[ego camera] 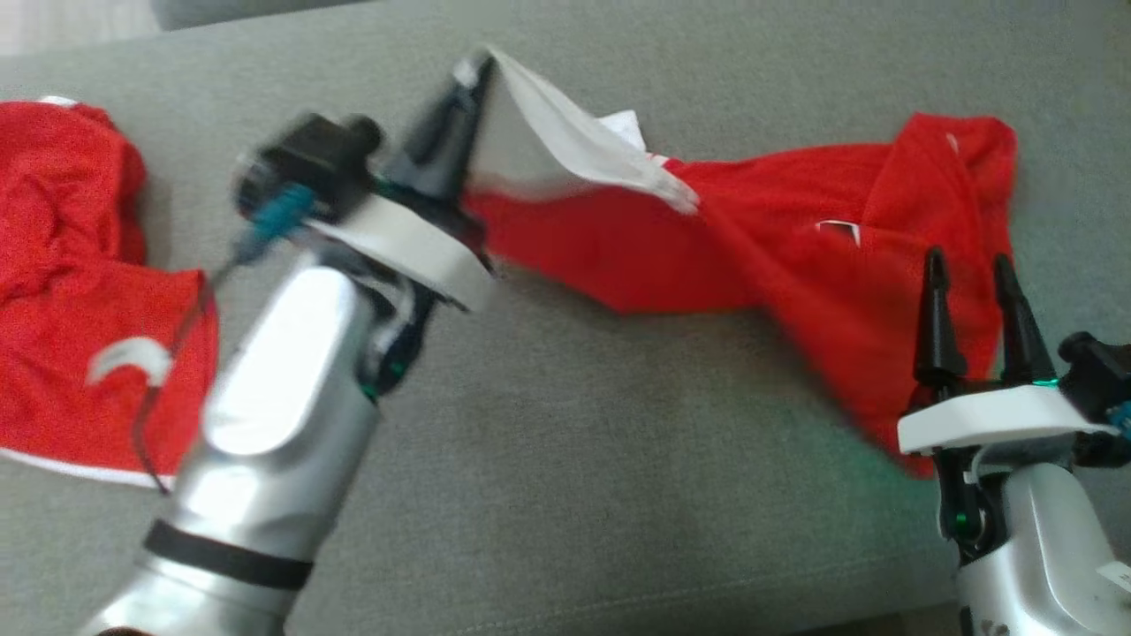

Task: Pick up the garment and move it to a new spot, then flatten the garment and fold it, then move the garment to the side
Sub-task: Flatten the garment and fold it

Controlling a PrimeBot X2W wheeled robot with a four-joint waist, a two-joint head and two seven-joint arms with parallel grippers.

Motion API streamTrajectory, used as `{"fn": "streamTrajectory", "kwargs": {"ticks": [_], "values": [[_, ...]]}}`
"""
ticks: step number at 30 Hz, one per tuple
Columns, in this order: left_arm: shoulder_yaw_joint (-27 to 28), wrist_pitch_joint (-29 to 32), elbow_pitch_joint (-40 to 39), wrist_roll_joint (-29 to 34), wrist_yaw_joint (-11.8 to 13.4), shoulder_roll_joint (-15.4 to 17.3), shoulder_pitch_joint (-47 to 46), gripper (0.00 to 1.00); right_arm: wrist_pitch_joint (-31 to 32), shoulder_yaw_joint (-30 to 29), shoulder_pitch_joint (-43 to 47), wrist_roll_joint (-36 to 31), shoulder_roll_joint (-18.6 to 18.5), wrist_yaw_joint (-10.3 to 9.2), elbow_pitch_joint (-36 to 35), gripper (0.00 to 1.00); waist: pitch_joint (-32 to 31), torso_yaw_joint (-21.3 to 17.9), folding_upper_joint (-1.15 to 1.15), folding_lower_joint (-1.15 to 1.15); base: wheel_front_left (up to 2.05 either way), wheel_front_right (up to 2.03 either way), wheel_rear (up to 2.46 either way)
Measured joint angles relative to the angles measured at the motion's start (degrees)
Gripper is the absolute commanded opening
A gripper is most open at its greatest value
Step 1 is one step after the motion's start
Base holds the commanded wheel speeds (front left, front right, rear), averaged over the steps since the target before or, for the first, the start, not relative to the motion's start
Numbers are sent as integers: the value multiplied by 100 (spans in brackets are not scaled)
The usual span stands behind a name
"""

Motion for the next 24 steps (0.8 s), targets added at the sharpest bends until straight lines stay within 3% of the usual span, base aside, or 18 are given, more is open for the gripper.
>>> {"fn": "streamTrajectory", "kwargs": {"ticks": [5, 14, 24], "values": [[515, -42, -694, 148, -26, 116, 176, 0, 94, -57, 6, 10, 0, 0, 122, 100, -173, 126, 0, 0, 0, 0, 0], [387, -41, -961, 442, -169, 397, 1558, 0, 397, -237, 258, 553, 0, 0, 742, 100, -354, 120, 0, 0, 0, 0, 0], [818, -41, -1135, 502, -155, 324, 1734, 0, 866, 590, 620, 1348, 0, 0, 1283, 100, -301, -16, 0, 0, 0, 0, 0]]}}
